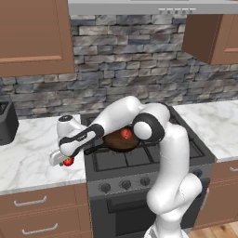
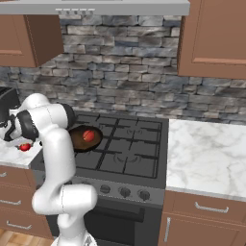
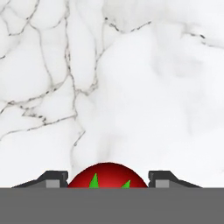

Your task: Place the pan on the front left burner on the stove. Then place the tomato and the onion in the pan and turn on the front left burner.

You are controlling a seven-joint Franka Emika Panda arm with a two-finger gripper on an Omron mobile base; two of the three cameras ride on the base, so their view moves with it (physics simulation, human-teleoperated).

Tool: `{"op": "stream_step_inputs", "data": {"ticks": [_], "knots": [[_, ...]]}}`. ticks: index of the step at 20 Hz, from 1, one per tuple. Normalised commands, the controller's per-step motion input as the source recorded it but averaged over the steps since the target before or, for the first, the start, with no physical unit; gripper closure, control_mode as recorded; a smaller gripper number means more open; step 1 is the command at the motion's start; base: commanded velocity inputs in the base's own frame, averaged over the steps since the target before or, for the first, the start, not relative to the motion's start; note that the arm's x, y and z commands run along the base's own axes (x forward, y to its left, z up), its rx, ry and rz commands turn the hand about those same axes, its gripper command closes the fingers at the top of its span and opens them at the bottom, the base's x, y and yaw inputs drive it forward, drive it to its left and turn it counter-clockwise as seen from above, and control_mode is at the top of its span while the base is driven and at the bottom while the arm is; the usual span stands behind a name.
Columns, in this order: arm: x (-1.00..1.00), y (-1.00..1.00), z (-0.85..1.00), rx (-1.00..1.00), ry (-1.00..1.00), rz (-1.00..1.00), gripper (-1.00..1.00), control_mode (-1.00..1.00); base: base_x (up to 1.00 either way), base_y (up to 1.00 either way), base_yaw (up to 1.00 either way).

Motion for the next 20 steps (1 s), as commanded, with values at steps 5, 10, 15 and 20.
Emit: {"op": "stream_step_inputs", "data": {"ticks": [5,10,15,20], "knots": [[-0.04,0.0,0.09,0.0,0.0,0.0,1.0,-1.0,0.0,0.0,0.0],[0.0,-0.01,0.24,0.0,0.0,0.0,1.0,-1.0,0.0,0.0,0.0],[0.0,-0.02,0.3,0.0,0.0,0.0,1.0,-1.0,0.0,0.0,0.0],[0.0,-0.08,0.36,0.0,0.0,0.0,1.0,-1.0,0.0,0.0,0.0]]}}
